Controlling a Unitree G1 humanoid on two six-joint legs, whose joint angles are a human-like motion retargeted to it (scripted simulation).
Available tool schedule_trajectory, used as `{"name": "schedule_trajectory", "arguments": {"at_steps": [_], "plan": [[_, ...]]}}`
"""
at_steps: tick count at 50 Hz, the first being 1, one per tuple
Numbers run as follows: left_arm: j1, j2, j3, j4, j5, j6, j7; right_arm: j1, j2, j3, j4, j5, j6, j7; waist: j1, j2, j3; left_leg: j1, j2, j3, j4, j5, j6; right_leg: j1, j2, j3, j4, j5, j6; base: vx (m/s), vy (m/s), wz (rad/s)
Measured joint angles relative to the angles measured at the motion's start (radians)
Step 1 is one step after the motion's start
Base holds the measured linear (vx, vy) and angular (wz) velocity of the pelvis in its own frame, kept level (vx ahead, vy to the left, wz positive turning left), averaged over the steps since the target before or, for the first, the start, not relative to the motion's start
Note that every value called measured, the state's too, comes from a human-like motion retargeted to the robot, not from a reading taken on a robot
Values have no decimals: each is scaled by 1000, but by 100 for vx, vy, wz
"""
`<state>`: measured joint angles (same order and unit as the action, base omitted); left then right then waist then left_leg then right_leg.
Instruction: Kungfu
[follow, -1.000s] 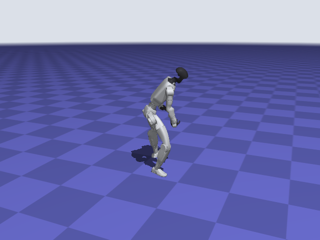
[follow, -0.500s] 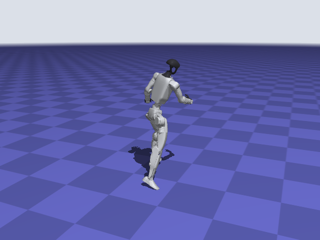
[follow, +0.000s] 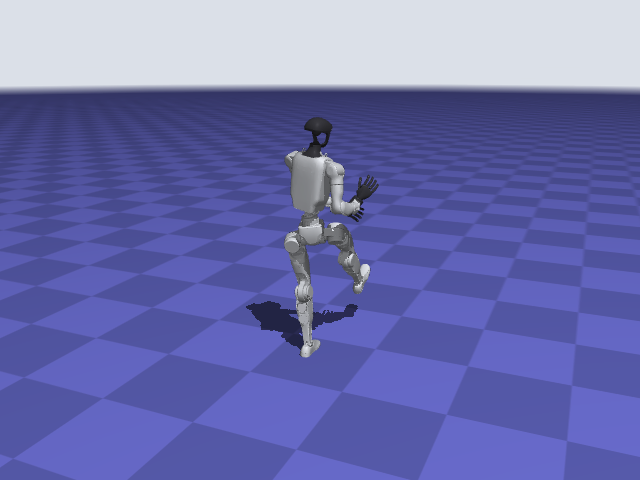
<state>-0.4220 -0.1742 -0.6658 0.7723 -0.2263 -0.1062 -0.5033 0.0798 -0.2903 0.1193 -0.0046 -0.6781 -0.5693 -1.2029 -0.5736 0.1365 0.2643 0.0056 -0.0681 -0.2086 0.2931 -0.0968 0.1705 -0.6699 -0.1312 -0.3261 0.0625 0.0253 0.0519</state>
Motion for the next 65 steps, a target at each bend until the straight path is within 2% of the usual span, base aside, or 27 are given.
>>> {"name": "schedule_trajectory", "arguments": {"at_steps": [2,3,5,7,12,15,17,18,20,21,22,23,24,25,27,30,33,35,37,42,47,52,55,58,60,63,65], "plan": [[41,-62,-23,48,-55,-62,7,86,-24,-22,-17,-96,77,-218,-15,15,39,11,39,42,-21,26,11,-14,13,-3,-27,-17,-105,-4,12,10],[66,-83,-23,76,-75,-61,12,115,-33,-22,-4,-110,65,-195,-15,14,45,16,41,50,-24,36,13,-7,18,-4,-26,-35,-117,1,8,-16],[94,-101,-23,125,-172,-35,20,136,-39,-1,30,-76,-27,-79,1,6,32,24,30,52,-24,44,1,23,24,-18,8,-63,-99,6,1,-46],[116,-74,-17,119,-280,-27,22,119,-82,34,56,-19,-68,11,50,3,-9,19,22,52,-34,49,-19,72,47,-3,66,-70,-123,10,-3,-87],[173,-14,76,18,-337,-19,94,-55,-131,149,117,74,-117,137,259,-6,-143,-66,-13,-4,-39,27,-88,270,70,64,247,-137,-54,-3,-4,-91],[176,42,180,-112,-401,-71,207,-284,-131,275,166,154,-172,241,429,-54,-213,-182,-16,-19,25,-3,-161,432,60,90,358,-137,-1,-30,-13,-101],[155,107,240,-250,-436,-186,338,-504,-156,368,190,284,-257,355,527,-80,-239,-285,-28,-51,109,-37,-192,559,43,55,391,-118,-1,-48,-28,-44],[137,146,264,-339,-441,-274,424,-634,-188,411,183,382,-305,439,567,-89,-242,-340,-32,-69,161,-55,-202,625,34,26,398,-100,-9,-59,-39,-16],[87,228,293,-557,-412,-458,630,-920,-291,499,112,593,-375,650,664,-113,-223,-445,-39,-78,275,-99,-215,764,22,-19,385,-68,-60,-67,-51,-10],[50,251,291,-667,-358,-512,742,-1070,-364,543,43,713,-378,741,715,-125,-210,-500,-44,-79,333,-136,-213,831,25,-44,350,-29,-65,-68,-61,4],[14,271,288,-770,-302,-558,843,-1215,-433,585,-26,818,-378,816,765,-143,-203,-557,-47,-76,385,-167,-212,892,28,-63,310,31,-55,-64,-69,10],[-20,285,280,-860,-240,-587,926,-1354,-493,623,-92,895,-374,855,814,-176,-209,-617,-49,-65,425,-187,-215,937,32,-67,258,131,-16,-53,-72,-8],[-50,292,266,-939,-175,-614,999,-1467,-536,649,-144,931,-377,887,864,-217,-218,-686,-60,-50,476,-206,-218,966,36,-57,207,157,75,-38,-72,-27],[-77,297,249,-1014,-108,-640,1069,-1569,-570,668,-188,947,-384,915,915,-263,-229,-759,-75,-33,533,-225,-221,985,41,-39,156,146,192,-29,-72,-28],[-137,309,215,-1132,54,-662,1252,-1711,-604,674,-234,927,-386,963,972,-306,-231,-865,-68,-48,593,-235,-245,972,92,0,104,-58,210,-37,-65,8],[-182,311,228,-1225,212,-681,1455,-1779,-577,643,-246,819,-351,1010,967,-293,-220,-932,-85,-71,630,-218,-260,957,88,-90,119,-278,210,-43,-18,28],[-163,340,241,-1243,282,-677,1525,-1739,-508,598,-251,713,-340,923,945,-231,-224,-963,-14,-72,639,-203,-277,929,123,-123,151,-357,210,-49,1,-48],[-137,359,247,-1238,294,-669,1534,-1701,-485,586,-246,649,-367,811,928,-204,-227,-971,23,-77,629,-188,-299,915,155,-94,152,-378,210,-34,1,-31],[-111,357,234,-1229,280,-659,1536,-1665,-478,588,-229,589,-385,717,902,-196,-222,-951,19,-64,593,-168,-299,922,139,-98,151,-397,210,-23,7,2],[-88,345,238,-1212,167,-614,1501,-1570,-444,564,-164,510,-363,694,873,-172,-206,-870,73,-1,490,-133,-290,920,87,-87,149,-384,167,-30,2,-74],[-43,359,307,-1149,-39,-543,1359,-1460,-367,497,-81,417,-308,723,794,-99,-205,-764,207,59,370,-113,-307,859,68,-51,184,-306,123,-39,8,-146],[56,410,466,-990,-124,-532,1232,-1342,-304,440,6,224,-240,553,683,-37,-202,-644,361,168,235,-80,-328,748,47,-38,279,-225,102,-47,-3,-172],[134,442,560,-891,-102,-522,1199,-1253,-298,406,53,180,-219,488,606,-5,-201,-570,437,242,154,-43,-339,683,40,-67,335,-221,73,-45,-14,-159],[191,475,637,-813,-22,-477,1144,-1139,-314,345,108,202,-229,522,523,17,-201,-498,495,307,77,26,-354,662,46,-102,322,-279,17,-51,-30,-134],[228,504,682,-788,44,-438,1058,-1059,-331,301,156,245,-227,573,460,5,-205,-458,516,344,33,98,-349,662,65,-48,276,-347,-9,-44,-49,-109],[263,577,719,-790,179,-409,856,-927,-380,224,245,311,-221,698,396,-56,-232,-393,524,412,-45,234,-289,632,100,97,241,-387,-41,-35,-66,-106],[256,611,702,-786,290,-397,727,-839,-431,165,321,327,-211,767,357,-96,-242,-355,528,453,-69,256,-247,608,99,117,232,-375,-57,-36,-63,-110]]}}
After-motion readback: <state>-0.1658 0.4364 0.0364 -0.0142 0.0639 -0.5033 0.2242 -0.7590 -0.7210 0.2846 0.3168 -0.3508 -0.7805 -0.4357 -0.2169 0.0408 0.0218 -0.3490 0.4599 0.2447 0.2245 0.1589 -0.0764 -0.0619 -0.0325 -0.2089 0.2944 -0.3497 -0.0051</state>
